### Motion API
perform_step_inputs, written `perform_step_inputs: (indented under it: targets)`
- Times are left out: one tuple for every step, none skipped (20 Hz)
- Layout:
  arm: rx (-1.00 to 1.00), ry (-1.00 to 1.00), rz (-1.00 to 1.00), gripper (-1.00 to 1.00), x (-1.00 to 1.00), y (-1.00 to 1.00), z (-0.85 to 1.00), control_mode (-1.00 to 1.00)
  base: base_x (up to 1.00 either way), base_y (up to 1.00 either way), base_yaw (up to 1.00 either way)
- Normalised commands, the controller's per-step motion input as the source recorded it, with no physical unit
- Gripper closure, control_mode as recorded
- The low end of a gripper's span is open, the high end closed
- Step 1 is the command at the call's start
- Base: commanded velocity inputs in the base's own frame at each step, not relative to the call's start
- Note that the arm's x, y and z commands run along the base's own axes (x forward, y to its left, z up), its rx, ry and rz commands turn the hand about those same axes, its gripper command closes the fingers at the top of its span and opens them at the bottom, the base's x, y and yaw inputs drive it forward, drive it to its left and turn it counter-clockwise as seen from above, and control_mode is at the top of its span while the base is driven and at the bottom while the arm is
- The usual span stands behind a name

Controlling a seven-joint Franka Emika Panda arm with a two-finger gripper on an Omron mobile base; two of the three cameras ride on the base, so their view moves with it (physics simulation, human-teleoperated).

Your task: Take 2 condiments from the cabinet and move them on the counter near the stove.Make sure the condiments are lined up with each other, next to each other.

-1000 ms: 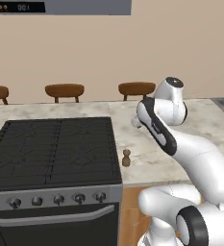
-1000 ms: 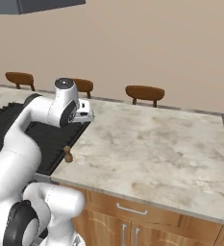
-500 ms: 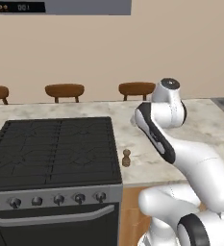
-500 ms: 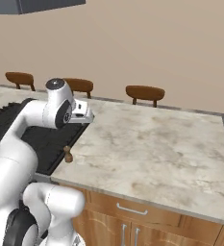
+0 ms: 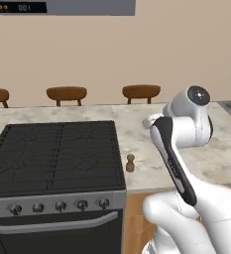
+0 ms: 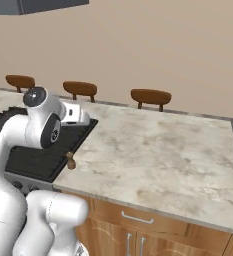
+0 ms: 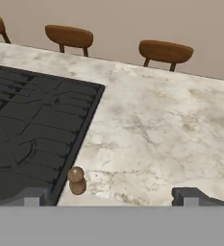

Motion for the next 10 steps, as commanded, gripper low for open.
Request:
perform_step_inputs:
  targets:
    - [0.0,-0.25,-0.05,-1.0,-0.92,-0.04,0.7,-1.0,0.0,0.0,0.0]
    - [0.0,-0.2,-0.04,-1.0,-0.84,-0.11,0.66,-1.0,0.0,0.0,0.0]
    - [0.0,-0.16,-0.03,-1.0,-0.72,-0.08,0.56,-1.0,0.0,0.0,0.0]
    - [0.0,-0.09,-0.03,-1.0,-0.59,-0.05,0.4,-1.0,0.0,0.0,0.0]
    - [0.0,-0.05,-0.03,-1.0,-0.5,-0.06,0.36,-1.0,0.0,0.0,0.0]
    - [0.0,0.0,-0.05,-1.0,-0.37,-0.02,0.19,-1.0,0.0,0.0,0.0]
    - [0.0,0.0,-0.06,-1.0,-0.14,0.0,0.09,-1.0,0.0,0.0,0.0]
    - [0.0,0.0,-0.06,-1.0,-0.11,0.0,0.09,-1.0,0.0,0.0,0.0]
    - [0.0,0.0,-0.05,-1.0,-0.09,0.0,0.13,-1.0,0.0,0.0,0.0]
    - [0.0,0.0,-0.03,-1.0,-0.03,0.0,0.09,-1.0,0.0,0.0,0.0]
